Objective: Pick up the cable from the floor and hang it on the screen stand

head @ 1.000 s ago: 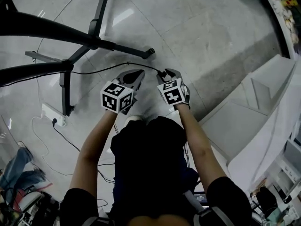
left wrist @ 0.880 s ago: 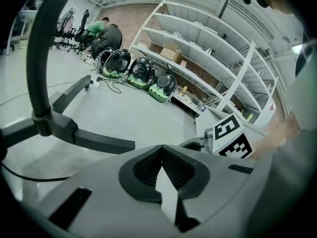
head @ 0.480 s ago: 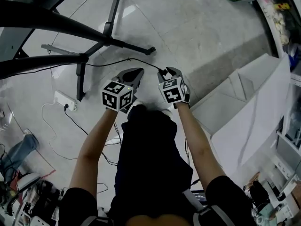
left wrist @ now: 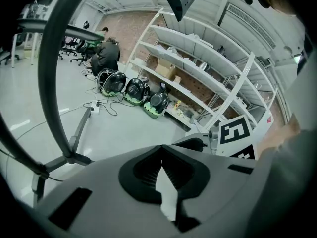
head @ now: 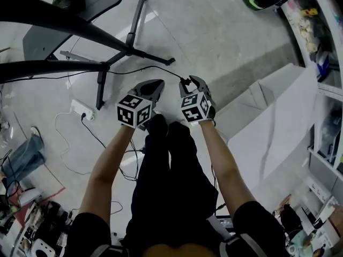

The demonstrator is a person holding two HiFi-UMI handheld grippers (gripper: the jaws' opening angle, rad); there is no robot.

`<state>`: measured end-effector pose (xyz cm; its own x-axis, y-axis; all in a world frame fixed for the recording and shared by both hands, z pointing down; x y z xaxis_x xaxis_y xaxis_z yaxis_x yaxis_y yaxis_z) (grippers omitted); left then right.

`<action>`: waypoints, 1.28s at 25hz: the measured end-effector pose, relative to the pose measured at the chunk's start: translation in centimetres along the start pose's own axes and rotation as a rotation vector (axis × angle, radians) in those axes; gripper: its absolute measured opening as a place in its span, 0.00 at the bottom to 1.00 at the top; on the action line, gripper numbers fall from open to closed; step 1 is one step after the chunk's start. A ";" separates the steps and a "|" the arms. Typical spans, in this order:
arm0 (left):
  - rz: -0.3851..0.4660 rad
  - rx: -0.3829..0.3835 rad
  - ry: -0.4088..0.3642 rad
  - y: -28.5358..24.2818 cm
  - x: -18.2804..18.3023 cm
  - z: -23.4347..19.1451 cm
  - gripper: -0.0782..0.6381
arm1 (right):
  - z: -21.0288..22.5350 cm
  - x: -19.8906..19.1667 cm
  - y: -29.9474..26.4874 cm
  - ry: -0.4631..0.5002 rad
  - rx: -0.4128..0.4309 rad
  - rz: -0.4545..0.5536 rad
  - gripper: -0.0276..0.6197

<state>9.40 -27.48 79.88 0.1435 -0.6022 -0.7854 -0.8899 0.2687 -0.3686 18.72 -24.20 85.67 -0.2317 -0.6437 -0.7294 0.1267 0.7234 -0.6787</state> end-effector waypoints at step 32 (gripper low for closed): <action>0.110 0.045 0.015 12.2 21.9 16.8 0.12 | 2.1 28.6 24.6 0.315 -0.082 0.312 0.31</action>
<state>9.00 -24.81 49.81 0.0388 -0.5785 -0.8147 -0.8796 0.3671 -0.3026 17.25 -25.30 47.95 -0.4785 -0.2937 -0.8275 0.1627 0.8965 -0.4122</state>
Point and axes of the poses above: the fingertips, and each gripper's own axes: y backward along the fingers, z to its right, x out of its top, the point moved 2 cm from there along y, backward along the fingers, and after that the axes turned 13 degrees about z, right-handed, at the moved point
